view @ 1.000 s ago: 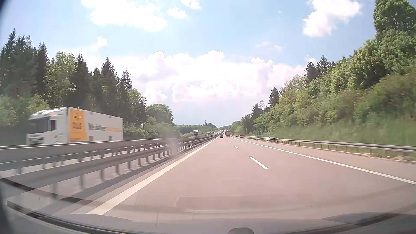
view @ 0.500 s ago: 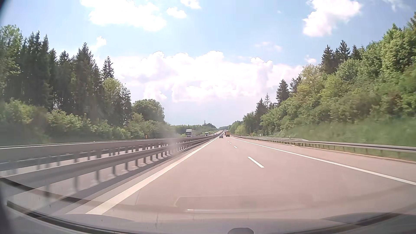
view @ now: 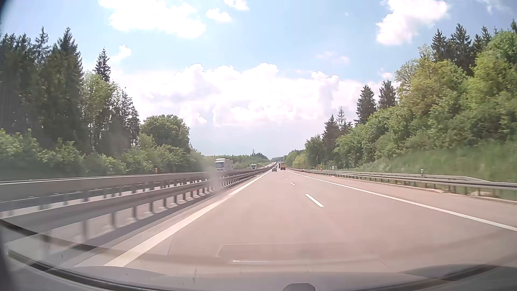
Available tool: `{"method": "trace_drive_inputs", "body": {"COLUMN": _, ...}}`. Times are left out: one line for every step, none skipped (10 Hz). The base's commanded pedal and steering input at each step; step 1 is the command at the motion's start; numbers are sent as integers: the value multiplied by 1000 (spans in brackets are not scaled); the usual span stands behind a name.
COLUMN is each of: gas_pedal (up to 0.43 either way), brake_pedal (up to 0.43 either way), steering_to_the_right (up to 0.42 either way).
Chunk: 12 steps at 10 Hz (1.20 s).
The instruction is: Follow the waypoints while adhering to traffic rules and regulations
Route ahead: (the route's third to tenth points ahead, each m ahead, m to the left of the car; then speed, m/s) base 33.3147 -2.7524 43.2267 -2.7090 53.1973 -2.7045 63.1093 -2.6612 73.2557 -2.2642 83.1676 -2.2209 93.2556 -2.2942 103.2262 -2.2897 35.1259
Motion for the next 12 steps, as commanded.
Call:
{"method": "trace_drive_inputs", "body": {"gas_pedal": 299, "brake_pedal": 0, "steering_to_the_right": -1}}
{"method": "trace_drive_inputs", "body": {"gas_pedal": 299, "brake_pedal": 0, "steering_to_the_right": -1}}
{"method": "trace_drive_inputs", "body": {"gas_pedal": 299, "brake_pedal": 0, "steering_to_the_right": -1}}
{"method": "trace_drive_inputs", "body": {"gas_pedal": 299, "brake_pedal": 0, "steering_to_the_right": -1}}
{"method": "trace_drive_inputs", "body": {"gas_pedal": 299, "brake_pedal": 0, "steering_to_the_right": -1}}
{"method": "trace_drive_inputs", "body": {"gas_pedal": 299, "brake_pedal": 0, "steering_to_the_right": -1}}
{"method": "trace_drive_inputs", "body": {"gas_pedal": 287, "brake_pedal": 0, "steering_to_the_right": -2}}
{"method": "trace_drive_inputs", "body": {"gas_pedal": 287, "brake_pedal": 0, "steering_to_the_right": -1}}
{"method": "trace_drive_inputs", "body": {"gas_pedal": 287, "brake_pedal": 0, "steering_to_the_right": -1}}
{"method": "trace_drive_inputs", "body": {"gas_pedal": 287, "brake_pedal": 0, "steering_to_the_right": -1}}
{"method": "trace_drive_inputs", "body": {"gas_pedal": 287, "brake_pedal": 0, "steering_to_the_right": -1}}
{"method": "trace_drive_inputs", "body": {"gas_pedal": 287, "brake_pedal": 0, "steering_to_the_right": -2}}
